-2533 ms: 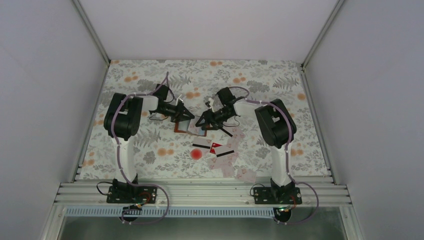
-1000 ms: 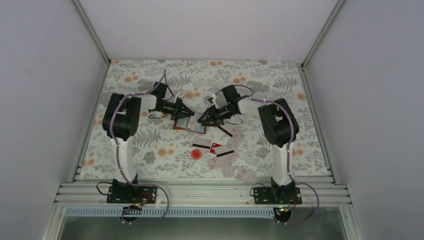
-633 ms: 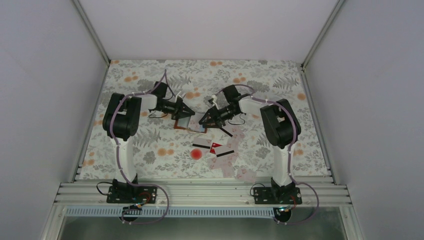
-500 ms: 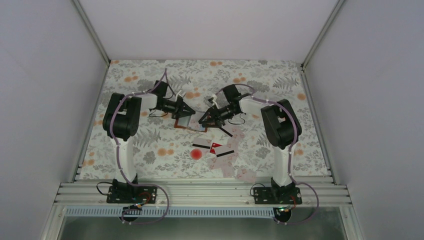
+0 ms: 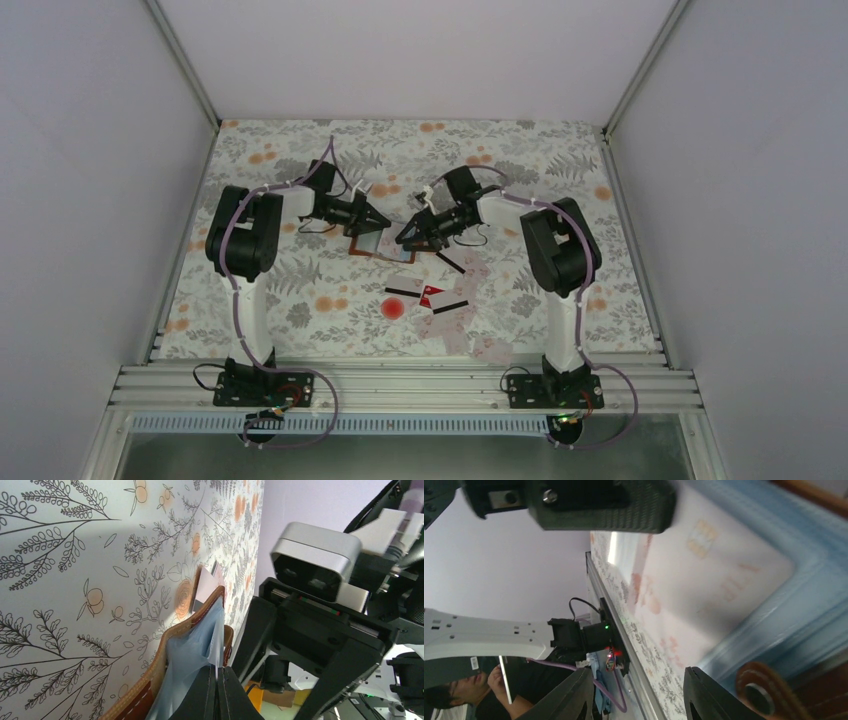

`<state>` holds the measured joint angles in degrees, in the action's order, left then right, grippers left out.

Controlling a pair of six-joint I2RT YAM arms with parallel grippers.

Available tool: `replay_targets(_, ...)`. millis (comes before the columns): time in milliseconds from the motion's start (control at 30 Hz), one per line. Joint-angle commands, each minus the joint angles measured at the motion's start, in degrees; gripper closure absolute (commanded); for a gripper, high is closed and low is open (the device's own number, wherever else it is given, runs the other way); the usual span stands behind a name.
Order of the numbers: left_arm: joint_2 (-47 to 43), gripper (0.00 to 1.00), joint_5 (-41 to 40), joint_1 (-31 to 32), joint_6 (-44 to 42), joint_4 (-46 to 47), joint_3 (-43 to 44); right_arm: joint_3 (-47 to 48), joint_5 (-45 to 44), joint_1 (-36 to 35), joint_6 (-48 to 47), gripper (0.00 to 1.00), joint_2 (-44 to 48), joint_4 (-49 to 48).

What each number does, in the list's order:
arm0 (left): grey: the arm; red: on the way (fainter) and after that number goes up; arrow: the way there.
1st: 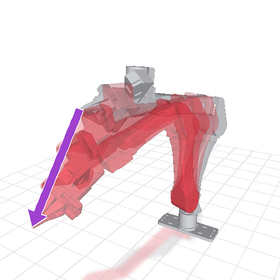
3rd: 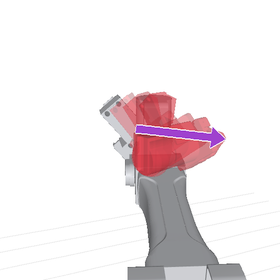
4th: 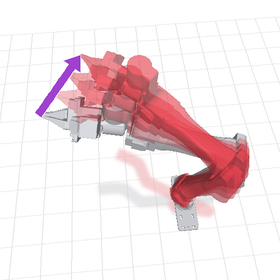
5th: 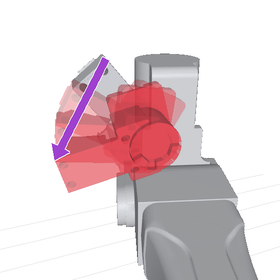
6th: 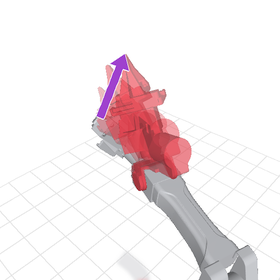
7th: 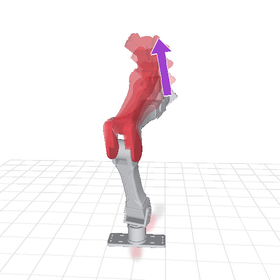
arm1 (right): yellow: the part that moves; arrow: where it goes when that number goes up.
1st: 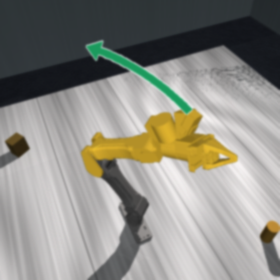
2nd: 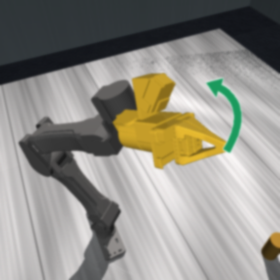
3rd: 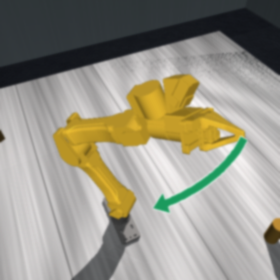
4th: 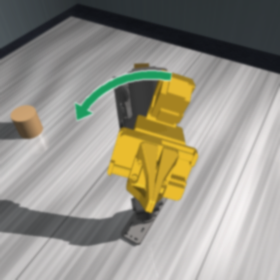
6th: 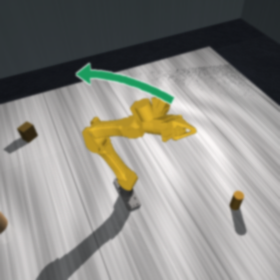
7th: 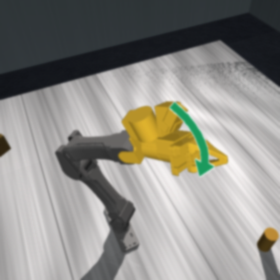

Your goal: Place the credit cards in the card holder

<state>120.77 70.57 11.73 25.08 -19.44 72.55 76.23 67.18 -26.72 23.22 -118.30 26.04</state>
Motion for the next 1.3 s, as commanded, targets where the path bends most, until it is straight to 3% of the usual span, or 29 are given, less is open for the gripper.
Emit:
replay_targets(0, -2.1, 0.98, 1.9, 0.1, -0.2, -0.9, 1.6, 1.9, -3.0, 0.0, 1.7, 0.54, -2.9, -1.1)
replay_targets(533, -2.6, 0.98, 2.6, 0.1, 0.4, -0.4, 1.7, 2.4, -1.9, 0.5, 2.0, 0.55, -4.2, -1.9)
replay_targets(733, -2.3, 0.98, 2.6, 0.1, 0.5, -0.2, 1.8, 4.1, 0.0, 0.5, 3.4, 0.61, -4.7, -3.5)
replay_targets(1033, -2.2, 0.98, 2.5, 0.1, 0.6, -0.1, 1.7, 3.4, 0.6, 0.4, 4.1, 0.79, -4.8, -4.7)
replay_targets(1267, -2.4, 0.98, 2.8, 0.1, 1.9, 1.6, 1.3, 2.6, 2.2, 0.4, 8.2, 0.82, -3.9, -10.0)
